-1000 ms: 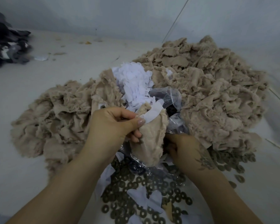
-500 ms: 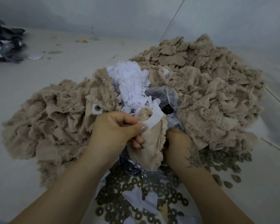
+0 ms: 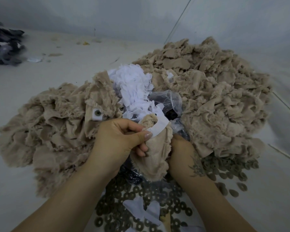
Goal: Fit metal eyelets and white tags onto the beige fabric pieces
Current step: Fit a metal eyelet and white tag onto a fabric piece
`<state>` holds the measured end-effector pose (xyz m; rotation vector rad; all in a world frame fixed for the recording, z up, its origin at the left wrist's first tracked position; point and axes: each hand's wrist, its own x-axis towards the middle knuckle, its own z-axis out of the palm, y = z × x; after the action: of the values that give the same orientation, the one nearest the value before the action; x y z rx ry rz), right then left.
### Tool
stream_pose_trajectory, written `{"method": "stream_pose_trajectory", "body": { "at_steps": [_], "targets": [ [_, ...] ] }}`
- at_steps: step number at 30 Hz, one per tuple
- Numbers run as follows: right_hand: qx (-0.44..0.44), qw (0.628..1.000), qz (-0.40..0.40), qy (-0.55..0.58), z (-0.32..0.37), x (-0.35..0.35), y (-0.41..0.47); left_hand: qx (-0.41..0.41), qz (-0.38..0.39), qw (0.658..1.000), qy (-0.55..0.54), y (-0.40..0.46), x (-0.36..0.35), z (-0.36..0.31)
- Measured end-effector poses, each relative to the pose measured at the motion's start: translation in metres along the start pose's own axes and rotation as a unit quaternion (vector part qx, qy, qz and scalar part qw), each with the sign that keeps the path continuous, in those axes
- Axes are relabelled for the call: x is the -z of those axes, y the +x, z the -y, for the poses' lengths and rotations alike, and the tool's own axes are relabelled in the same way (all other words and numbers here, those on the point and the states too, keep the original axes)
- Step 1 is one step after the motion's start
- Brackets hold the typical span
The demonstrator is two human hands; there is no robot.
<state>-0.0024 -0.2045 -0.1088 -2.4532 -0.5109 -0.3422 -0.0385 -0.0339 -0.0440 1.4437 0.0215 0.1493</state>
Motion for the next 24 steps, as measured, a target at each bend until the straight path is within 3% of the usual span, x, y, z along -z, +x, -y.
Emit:
{"method": "stream_pose_trajectory", "body": {
  "at_steps": [4, 6, 10, 13, 17, 24],
  "targets": [
    [-0.049, 0.997, -0.049, 0.017, -0.002, 0.011, -0.009, -0.003, 0.005, 1.000, 0.005, 0.001, 0.002, 0.000],
    [-0.124, 0.982, -0.078, 0.116, 0.000, 0.019, -0.010, 0.002, 0.014, 1.000, -0.007, 0.001, 0.002, 0.000],
    [-0.224, 0.884, -0.056, 0.407, 0.001, 0.035, -0.012, 0.014, 0.040, 0.999, -0.014, 0.000, 0.000, -0.003],
    [-0.242, 0.811, 0.013, 0.532, 0.002, 0.042, -0.012, 0.021, 0.048, 0.998, -0.019, -0.001, -0.002, -0.003],
    [-0.223, 0.773, 0.079, 0.589, 0.008, 0.038, -0.013, 0.025, 0.068, 0.997, -0.016, -0.002, -0.010, 0.001],
    [-0.285, 0.725, 0.070, 0.624, 0.006, 0.043, -0.010, 0.027, 0.095, 0.994, -0.048, -0.003, -0.017, 0.001]
  ]
}}
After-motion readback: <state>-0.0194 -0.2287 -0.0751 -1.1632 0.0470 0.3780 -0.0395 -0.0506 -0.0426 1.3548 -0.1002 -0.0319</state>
